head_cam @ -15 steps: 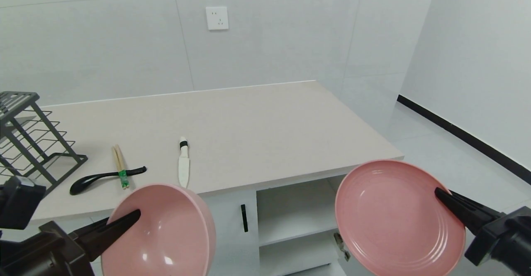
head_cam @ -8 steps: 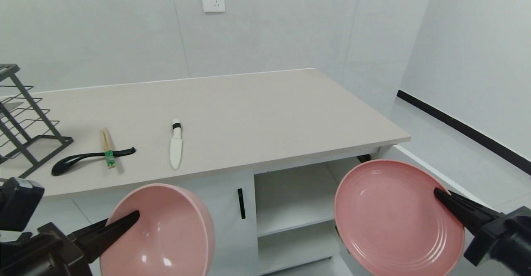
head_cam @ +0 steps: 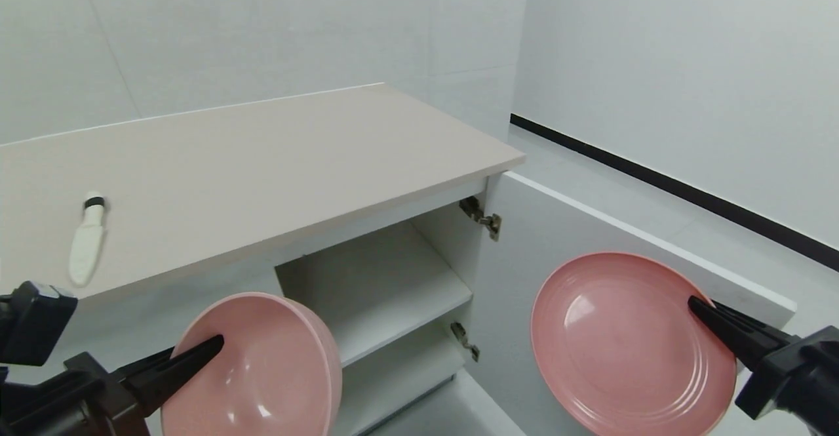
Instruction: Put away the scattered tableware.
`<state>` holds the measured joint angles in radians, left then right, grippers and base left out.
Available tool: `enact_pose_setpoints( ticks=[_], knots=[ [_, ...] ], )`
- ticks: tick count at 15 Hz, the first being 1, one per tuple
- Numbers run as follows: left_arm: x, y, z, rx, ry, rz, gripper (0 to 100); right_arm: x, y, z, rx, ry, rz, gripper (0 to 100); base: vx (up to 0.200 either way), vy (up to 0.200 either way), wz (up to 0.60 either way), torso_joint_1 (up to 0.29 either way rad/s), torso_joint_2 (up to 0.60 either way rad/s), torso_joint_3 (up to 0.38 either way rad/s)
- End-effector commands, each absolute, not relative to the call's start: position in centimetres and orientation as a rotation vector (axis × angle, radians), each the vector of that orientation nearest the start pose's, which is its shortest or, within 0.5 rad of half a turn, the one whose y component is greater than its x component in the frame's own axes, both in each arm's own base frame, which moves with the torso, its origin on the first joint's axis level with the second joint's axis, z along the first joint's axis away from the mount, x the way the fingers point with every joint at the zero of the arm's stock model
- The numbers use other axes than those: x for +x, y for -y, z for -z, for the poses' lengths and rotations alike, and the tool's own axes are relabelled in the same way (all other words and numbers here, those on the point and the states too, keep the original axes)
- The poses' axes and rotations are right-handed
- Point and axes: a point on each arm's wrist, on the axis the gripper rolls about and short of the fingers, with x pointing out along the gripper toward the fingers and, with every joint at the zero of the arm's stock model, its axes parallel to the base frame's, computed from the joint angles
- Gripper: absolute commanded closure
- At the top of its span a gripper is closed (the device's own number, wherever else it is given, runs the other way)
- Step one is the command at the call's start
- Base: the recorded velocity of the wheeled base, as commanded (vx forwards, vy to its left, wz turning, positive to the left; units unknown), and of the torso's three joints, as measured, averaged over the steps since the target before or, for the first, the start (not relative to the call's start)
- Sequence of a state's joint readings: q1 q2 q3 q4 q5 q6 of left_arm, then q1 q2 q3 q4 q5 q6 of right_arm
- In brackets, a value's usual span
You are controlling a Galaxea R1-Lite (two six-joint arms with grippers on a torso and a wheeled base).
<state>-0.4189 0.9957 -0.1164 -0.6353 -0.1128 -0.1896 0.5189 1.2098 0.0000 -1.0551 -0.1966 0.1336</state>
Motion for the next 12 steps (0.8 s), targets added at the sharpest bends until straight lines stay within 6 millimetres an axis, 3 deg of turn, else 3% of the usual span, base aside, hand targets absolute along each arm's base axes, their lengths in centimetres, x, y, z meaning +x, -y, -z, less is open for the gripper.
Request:
enact_pose_setpoints(
  ticks=[1,3,11,12],
  knots=[
    [9.57,4.54,-14.05,-0.147,-0.295,0.504,100,11.26,-5.94,-12.81,0.076,-0.167,-0.313,100,0.000,0.000,0.00,-0.105,0.37,0.266],
    [9.59,4.54,-14.01,-0.146,-0.298,0.502,100,11.26,-5.94,-12.81,0.073,-0.166,-0.313,100,0.000,0.000,0.00,-0.046,0.17,0.117],
    [9.61,4.56,-14.00,-0.148,-0.300,0.504,100,11.15,-5.88,-12.71,0.034,-0.172,-0.315,100,0.000,0.000,0.60,-0.003,0.02,0.015],
    [9.61,4.56,-14.00,-0.148,-0.300,0.504,100,11.11,-5.86,-12.73,0.034,-0.171,-0.315,100,0.000,0.000,0.00,0.000,0.00,0.000]
  ],
)
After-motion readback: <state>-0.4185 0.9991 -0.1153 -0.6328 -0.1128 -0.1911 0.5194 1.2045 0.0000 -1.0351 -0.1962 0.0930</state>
